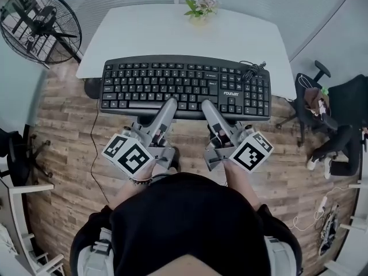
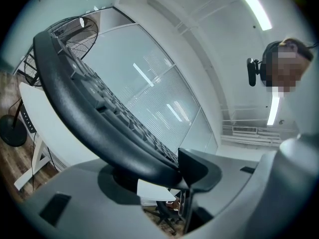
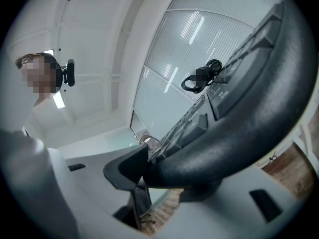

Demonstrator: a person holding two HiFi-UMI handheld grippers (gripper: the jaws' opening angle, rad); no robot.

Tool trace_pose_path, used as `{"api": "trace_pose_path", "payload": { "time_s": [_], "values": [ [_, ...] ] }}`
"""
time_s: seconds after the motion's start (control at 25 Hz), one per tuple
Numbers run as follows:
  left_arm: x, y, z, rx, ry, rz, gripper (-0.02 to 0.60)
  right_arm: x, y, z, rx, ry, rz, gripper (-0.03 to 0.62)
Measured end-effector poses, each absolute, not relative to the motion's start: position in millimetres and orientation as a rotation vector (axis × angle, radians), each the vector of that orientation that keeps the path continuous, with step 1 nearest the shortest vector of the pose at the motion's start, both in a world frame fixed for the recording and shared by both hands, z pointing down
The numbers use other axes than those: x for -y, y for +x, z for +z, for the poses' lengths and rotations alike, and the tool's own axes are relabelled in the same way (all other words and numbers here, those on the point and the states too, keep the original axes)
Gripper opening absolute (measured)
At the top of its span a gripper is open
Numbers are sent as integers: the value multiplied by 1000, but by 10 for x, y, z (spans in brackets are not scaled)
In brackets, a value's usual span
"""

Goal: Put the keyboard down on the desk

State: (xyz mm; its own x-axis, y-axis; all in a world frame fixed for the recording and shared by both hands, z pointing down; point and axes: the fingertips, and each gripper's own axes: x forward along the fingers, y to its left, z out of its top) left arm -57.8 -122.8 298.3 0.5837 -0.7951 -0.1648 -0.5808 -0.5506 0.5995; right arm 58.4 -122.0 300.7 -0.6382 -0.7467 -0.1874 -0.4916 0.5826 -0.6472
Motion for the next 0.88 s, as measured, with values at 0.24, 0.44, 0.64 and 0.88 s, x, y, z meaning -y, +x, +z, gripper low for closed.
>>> {"api": "trace_pose_path", "payload": {
  "time_s": [0.24, 0.44, 0.64, 0.88],
  "values": [
    [1494, -709, 2931, 1079, 2336, -589, 227, 1475, 453, 2959, -2365, -1005, -773, 178],
    [1879, -846, 2967, 1058, 2323, -577, 227, 1844, 311, 2971, -2364, -1031, -779, 178],
    [2227, -963, 2949, 1042, 2335, -566, 227, 2179, 193, 2972, -2350, -1040, -779, 178],
    [2263, -967, 2950, 1031, 2354, -565, 227, 2207, 190, 2980, -2340, -1040, -760, 178]
  ]
}}
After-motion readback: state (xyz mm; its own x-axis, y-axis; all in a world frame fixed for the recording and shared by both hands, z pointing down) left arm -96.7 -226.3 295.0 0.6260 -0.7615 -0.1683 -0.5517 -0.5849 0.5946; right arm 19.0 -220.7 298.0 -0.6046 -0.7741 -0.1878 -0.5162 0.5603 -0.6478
